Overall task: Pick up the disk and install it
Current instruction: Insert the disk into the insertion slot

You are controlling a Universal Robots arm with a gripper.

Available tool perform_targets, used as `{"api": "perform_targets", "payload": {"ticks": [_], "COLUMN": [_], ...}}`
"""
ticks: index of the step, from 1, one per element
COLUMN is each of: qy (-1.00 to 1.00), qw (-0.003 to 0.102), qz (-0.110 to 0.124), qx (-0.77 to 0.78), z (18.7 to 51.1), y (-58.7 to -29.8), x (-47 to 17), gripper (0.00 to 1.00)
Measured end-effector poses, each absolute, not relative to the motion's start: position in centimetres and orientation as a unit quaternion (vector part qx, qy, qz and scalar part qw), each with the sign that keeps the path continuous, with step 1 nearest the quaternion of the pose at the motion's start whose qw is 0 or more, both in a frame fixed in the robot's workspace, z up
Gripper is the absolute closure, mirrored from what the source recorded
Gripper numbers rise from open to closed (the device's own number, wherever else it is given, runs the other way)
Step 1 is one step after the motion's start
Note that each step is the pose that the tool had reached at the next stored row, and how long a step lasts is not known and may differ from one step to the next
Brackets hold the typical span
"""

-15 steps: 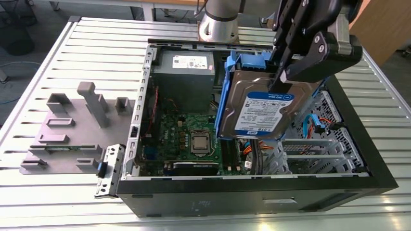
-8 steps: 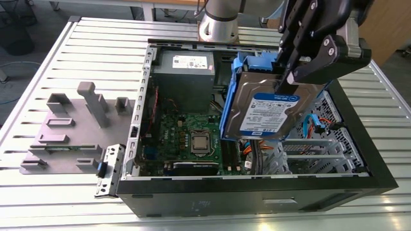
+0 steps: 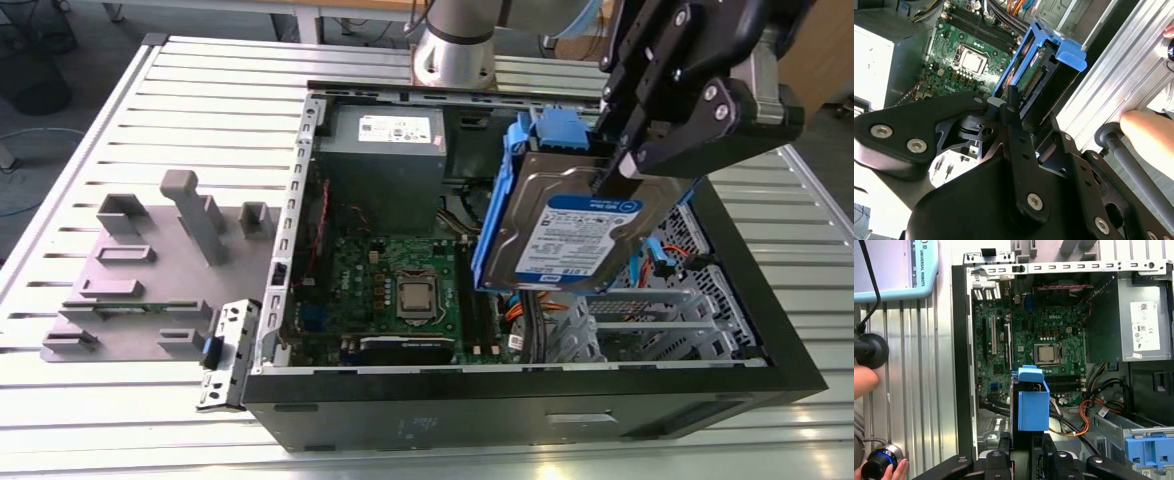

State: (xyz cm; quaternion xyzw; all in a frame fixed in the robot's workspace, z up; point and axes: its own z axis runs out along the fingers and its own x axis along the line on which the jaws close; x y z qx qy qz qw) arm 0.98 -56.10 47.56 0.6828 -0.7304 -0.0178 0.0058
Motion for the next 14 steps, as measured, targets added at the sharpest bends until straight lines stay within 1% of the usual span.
{"api": "perform_targets", "payload": {"ticks": [14], "qy": [-0.729], "qw": [0.006], "qz": [-0.018], "qx": [0.684], "z": [47.2], "y": [-56.1], "x": [3.8], "gripper": [0.65]}}
